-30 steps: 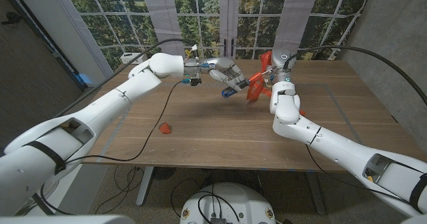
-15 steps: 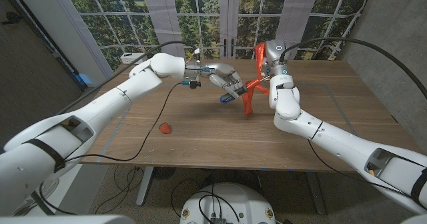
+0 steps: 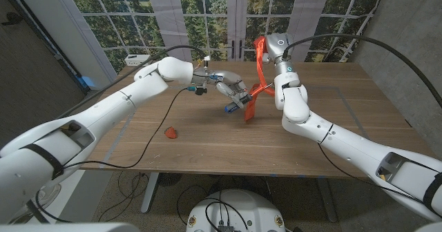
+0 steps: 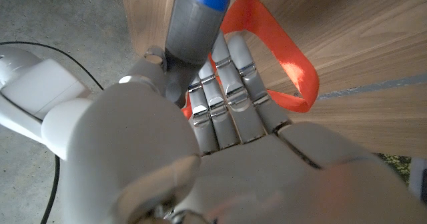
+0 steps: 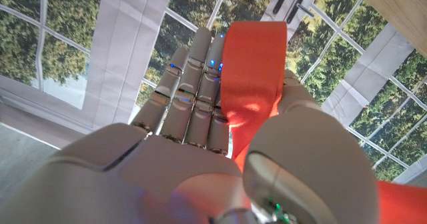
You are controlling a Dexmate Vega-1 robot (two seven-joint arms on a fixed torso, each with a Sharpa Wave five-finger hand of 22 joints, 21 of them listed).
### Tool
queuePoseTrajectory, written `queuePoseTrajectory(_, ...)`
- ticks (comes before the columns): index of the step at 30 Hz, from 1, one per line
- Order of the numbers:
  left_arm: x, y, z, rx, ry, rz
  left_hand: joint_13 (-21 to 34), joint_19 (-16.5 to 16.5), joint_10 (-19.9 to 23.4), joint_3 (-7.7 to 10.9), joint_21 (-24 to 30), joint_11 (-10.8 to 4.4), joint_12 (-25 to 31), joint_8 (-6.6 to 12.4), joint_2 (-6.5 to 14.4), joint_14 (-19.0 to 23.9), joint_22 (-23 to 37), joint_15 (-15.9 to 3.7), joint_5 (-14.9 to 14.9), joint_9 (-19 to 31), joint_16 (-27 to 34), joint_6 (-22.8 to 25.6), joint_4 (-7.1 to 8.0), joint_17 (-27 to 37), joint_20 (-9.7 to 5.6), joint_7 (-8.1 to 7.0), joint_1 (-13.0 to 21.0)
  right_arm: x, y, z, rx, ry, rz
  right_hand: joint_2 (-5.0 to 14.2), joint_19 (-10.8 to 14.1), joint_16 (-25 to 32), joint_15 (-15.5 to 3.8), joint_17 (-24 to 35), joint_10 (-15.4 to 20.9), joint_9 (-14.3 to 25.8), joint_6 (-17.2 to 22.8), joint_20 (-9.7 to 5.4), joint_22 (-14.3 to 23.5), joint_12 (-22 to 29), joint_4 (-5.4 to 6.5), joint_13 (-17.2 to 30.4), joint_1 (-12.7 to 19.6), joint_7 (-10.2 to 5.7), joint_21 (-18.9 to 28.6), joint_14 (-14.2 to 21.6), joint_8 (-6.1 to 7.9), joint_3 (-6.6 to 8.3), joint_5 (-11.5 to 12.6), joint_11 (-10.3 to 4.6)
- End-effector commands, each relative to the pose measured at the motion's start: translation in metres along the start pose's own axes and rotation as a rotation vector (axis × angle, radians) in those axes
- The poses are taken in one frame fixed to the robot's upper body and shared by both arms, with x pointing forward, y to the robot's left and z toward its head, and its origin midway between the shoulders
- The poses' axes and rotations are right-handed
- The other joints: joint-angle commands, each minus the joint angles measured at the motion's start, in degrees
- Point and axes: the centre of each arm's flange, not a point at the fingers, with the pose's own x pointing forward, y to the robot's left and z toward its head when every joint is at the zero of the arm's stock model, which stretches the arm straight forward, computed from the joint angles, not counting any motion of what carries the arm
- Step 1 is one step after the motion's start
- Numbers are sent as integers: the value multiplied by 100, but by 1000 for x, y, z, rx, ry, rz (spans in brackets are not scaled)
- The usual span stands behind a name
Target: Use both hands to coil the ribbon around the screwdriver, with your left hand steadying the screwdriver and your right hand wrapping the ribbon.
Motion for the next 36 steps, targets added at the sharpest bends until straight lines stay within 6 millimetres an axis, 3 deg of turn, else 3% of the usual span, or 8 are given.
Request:
queuePoseTrajectory(1,3,-7,-4,17,56,-34,4,-23,451,283,51,-398,-9,-12,768,975,14,-984,5,18,21,43,-182,13,-376,-19,755,0,-19,13,10,-33,-54,787,11,-16,-617,22,170,28,595,-7,11,57,-95,18,855,-502,28,483,109,168,38,-163)
queuePoseTrajectory(7,0,-6,-9,16,106,-14,8,-16,454,293,61,-375,-16,-20,771,976,12,-985,-3,41,22,48,-186,13,-374,-16,764,-9,-32,6,40,-7,-95,785,6,-22,-618,26,172,18,597,-7,11,58,-90,21,847,-506,28,490,106,167,38,-163)
queuePoseTrajectory(24,-7,7,-22,-1,186,252,21,-12,456,307,72,-412,-34,-56,772,1005,6,-984,-20,64,27,68,-183,-2,-373,-54,767,-68,-72,4,116,30,-205,780,11,-33,-617,46,182,31,589,4,11,52,-100,13,851,-523,37,509,116,177,38,-171)
queuePoseTrajectory(36,-2,19,-21,-11,177,339,7,12,494,317,81,-389,-45,-75,765,1009,2,-983,-24,74,20,93,-183,-18,-377,-36,765,-109,-81,-1,148,74,-234,775,24,-36,-607,61,181,22,600,13,11,57,-105,27,850,-515,46,526,117,180,36,-184)
